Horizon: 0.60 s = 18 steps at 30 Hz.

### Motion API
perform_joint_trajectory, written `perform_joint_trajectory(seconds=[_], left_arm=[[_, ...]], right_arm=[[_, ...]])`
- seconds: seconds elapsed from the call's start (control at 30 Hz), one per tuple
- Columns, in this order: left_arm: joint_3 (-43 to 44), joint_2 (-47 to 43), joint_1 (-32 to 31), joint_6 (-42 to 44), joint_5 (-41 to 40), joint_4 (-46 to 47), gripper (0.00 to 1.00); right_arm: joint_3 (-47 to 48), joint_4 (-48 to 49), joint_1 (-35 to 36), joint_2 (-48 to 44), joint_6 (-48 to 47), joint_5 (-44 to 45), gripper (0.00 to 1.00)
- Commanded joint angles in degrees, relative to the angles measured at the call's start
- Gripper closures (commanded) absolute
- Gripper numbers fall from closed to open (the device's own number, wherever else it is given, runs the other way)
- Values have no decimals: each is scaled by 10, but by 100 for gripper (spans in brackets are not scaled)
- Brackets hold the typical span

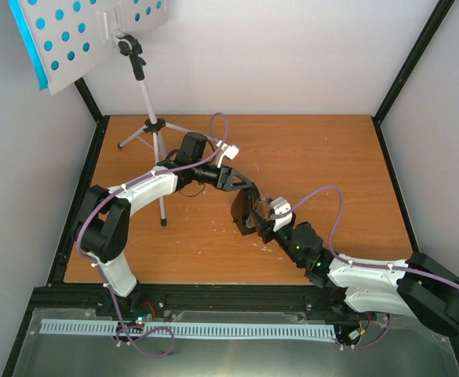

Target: Pack up the instrument practice props

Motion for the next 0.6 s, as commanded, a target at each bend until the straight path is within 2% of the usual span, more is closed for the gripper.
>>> perform_joint_trajectory(seconds=[0.0,0.57], left_arm=[[10,9,-5,21,-11,-13,46],[11,8,-6,29,-17,-17,46]], right_arm=[[10,58,29,25,9,60,49],[16,134,39,102,2,80,49]])
